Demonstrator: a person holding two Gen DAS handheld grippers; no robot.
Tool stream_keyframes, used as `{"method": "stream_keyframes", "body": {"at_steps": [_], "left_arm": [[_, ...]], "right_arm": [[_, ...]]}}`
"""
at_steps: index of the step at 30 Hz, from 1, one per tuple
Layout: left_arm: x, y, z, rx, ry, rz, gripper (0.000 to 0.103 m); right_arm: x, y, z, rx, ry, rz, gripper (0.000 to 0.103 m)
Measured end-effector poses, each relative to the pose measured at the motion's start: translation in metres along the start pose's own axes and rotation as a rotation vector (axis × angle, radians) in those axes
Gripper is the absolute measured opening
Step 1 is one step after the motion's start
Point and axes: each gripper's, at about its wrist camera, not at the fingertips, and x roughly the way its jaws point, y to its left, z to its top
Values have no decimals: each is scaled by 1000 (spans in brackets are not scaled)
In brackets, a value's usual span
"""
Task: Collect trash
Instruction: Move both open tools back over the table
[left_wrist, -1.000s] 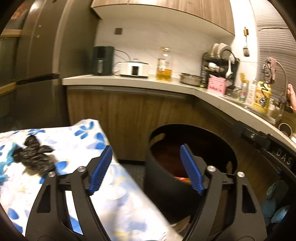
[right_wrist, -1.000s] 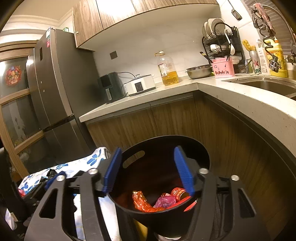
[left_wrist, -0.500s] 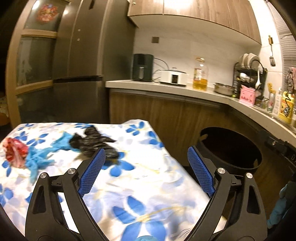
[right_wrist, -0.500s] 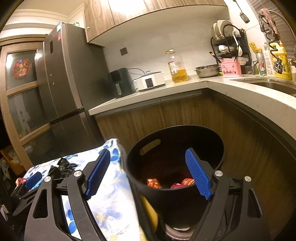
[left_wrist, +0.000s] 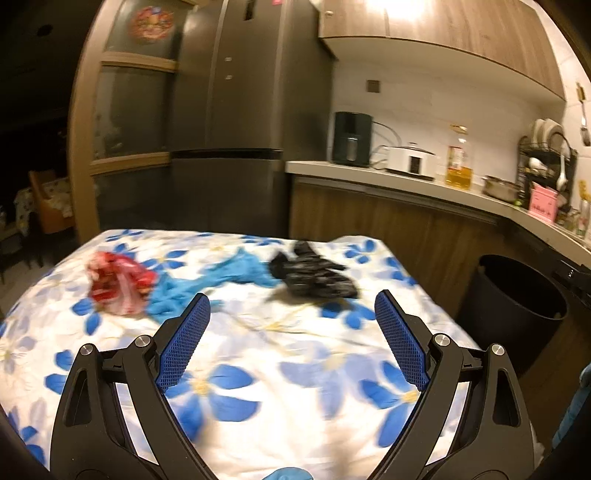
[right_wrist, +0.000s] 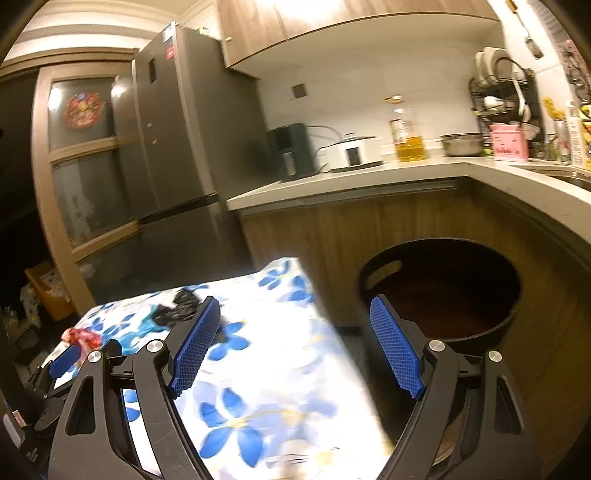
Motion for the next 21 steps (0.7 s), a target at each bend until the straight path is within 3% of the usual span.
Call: {"method": "stream_keyframes", "body": {"at_steps": [21], "left_arm": [[1, 127, 10, -95, -32, 216, 89]], "right_arm": [[57, 118, -31, -89, 102, 161, 81]]}}
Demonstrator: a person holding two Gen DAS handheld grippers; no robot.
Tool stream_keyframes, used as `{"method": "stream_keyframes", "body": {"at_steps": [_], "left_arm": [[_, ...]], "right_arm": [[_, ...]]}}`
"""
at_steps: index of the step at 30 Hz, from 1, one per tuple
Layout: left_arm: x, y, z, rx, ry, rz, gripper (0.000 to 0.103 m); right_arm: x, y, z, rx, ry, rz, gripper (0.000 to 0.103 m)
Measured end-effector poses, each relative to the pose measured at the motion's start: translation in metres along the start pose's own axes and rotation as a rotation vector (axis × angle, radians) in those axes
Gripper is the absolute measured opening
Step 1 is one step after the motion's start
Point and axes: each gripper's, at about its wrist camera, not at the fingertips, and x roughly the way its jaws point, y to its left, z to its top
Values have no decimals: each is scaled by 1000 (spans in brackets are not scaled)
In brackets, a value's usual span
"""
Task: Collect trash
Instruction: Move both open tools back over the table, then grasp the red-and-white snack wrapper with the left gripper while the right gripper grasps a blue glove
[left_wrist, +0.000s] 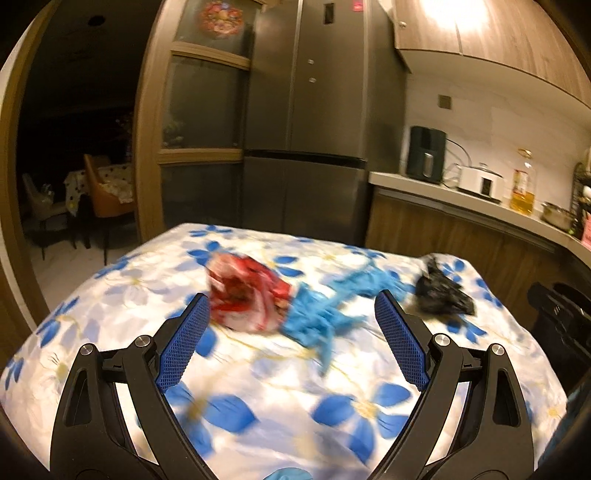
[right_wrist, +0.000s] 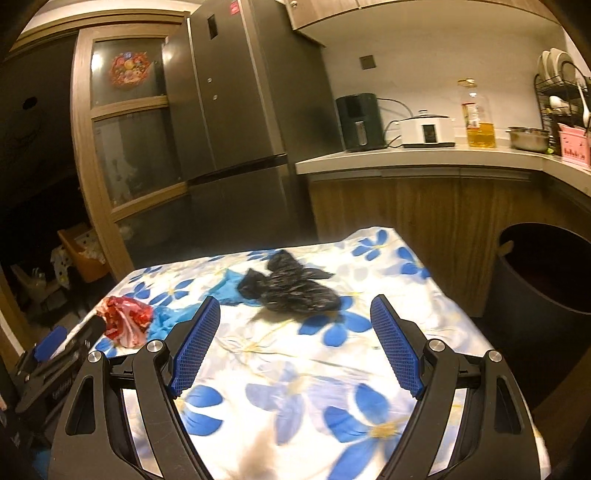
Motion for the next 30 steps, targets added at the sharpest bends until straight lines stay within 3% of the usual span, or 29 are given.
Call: {"method": "stream_keyframes", "body": {"at_steps": [8, 14, 19, 23, 25, 30], "left_arm": [[42, 30, 16, -9, 13, 68, 87], [75, 44, 19, -46, 96, 56, 77], [94, 52, 13, -71, 185, 20, 50], [100, 58, 10, -108, 212, -12, 41], [101, 60, 8, -119, 214, -23, 25], [97, 58, 7, -114, 195, -43, 14]], "right_arm": [[27, 43, -7, -40, 24, 60, 81], [51, 73, -9, -79, 39, 93, 81], [65, 91, -14, -106, 56, 111, 81], [78, 101, -20, -127, 79, 121, 81], [83, 106, -22, -133, 86, 123, 81], [99, 118, -27, -147, 105, 130, 81]]}}
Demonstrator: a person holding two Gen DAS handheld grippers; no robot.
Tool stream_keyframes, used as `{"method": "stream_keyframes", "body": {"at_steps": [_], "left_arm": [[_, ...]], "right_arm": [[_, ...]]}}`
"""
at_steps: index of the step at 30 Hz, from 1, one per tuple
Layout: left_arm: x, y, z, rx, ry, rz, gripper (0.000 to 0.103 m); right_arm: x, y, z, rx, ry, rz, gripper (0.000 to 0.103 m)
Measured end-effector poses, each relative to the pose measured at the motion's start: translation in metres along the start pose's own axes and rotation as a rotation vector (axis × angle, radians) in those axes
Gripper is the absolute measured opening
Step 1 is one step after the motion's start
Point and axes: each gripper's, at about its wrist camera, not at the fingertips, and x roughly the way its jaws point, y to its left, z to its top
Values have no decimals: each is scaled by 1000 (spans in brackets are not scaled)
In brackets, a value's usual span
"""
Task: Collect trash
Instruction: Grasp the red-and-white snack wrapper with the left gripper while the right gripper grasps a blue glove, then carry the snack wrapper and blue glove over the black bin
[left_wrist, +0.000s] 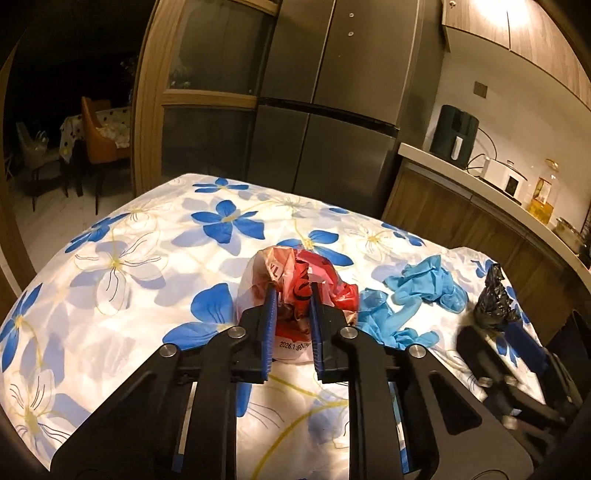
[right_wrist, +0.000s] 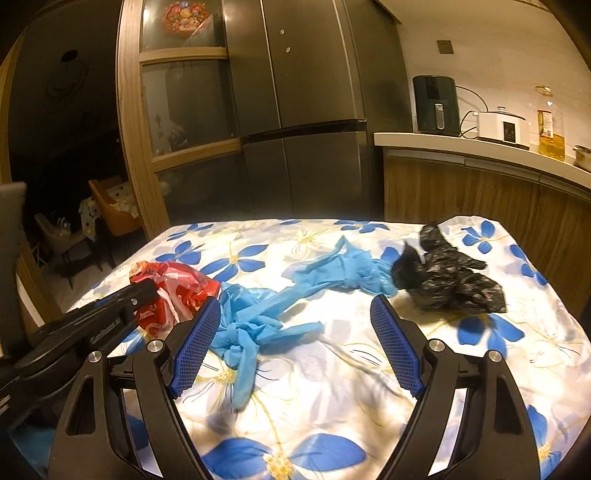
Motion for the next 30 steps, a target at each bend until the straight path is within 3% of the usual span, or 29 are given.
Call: {"method": "stream_keyframes", "body": {"at_steps": [15, 19, 26, 30], "left_arm": [[-42, 10, 3, -31, -93, 35, 12], [-46, 10, 2, -30, -92, 43, 12], [-55, 9, 3, -27, -95, 52, 12], [-61, 9, 4, -25, -103, 58, 12]], "right_arm": [[44, 15, -11, -51, 128, 19, 73], [51, 15, -14, -58, 162, 32, 59], [54, 26, -16, -109, 184, 85, 22], [48, 25, -15, -101, 173, 104, 11]]}}
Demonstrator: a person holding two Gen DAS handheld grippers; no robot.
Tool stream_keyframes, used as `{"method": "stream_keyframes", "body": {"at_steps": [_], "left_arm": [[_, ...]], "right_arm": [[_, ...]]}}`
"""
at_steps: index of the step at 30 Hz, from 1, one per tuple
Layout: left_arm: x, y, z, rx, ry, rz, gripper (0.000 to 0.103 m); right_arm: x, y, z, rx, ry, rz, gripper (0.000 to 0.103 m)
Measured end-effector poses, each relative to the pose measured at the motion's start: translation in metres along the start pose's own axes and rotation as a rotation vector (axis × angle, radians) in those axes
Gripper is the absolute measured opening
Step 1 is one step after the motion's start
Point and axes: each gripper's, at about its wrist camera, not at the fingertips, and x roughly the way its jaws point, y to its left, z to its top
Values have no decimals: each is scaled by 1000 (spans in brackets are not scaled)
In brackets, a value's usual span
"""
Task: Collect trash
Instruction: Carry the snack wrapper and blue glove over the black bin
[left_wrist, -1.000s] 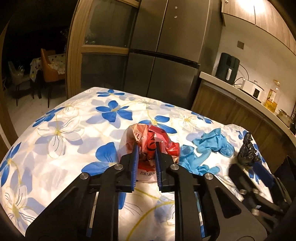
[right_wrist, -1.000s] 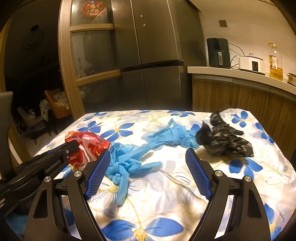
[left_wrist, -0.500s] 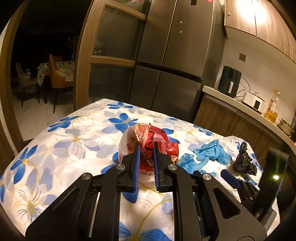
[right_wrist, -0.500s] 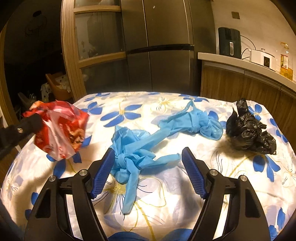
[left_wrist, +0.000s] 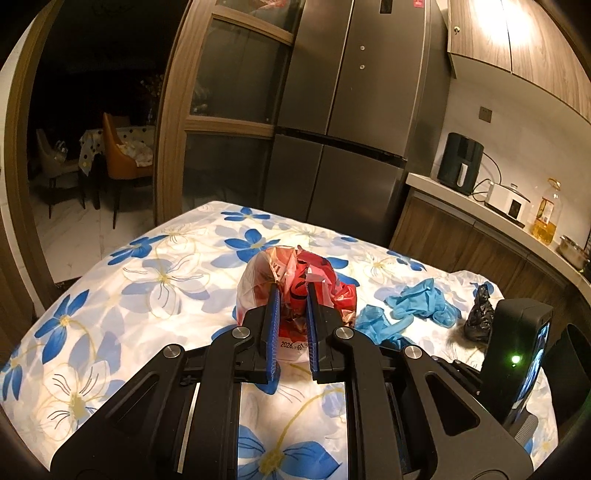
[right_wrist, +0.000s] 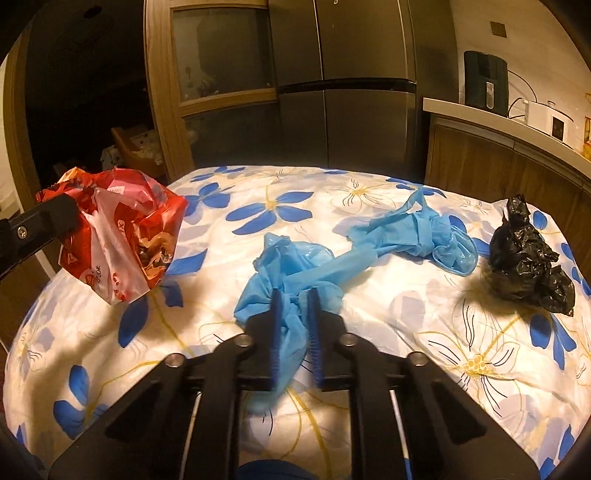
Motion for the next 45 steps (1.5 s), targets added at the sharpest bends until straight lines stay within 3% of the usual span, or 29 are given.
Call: {"method": "stream_keyframes", "body": {"at_steps": [8, 18, 28, 45], "left_arm": [[-14, -5, 1, 6, -17, 1, 12], [-36, -40, -5, 43, -20, -61, 12], [-57, -96, -15, 113, -24, -145, 12], [-71, -201, -36, 241, -11, -300, 12]], "right_arm": [[-45, -16, 2, 60, -89, 14, 6], [-118, -40, 0, 72, -199, -8, 4], [-179, -79, -9, 110, -268, -73, 4], [-238, -153, -30, 208, -344, -202, 4]]}}
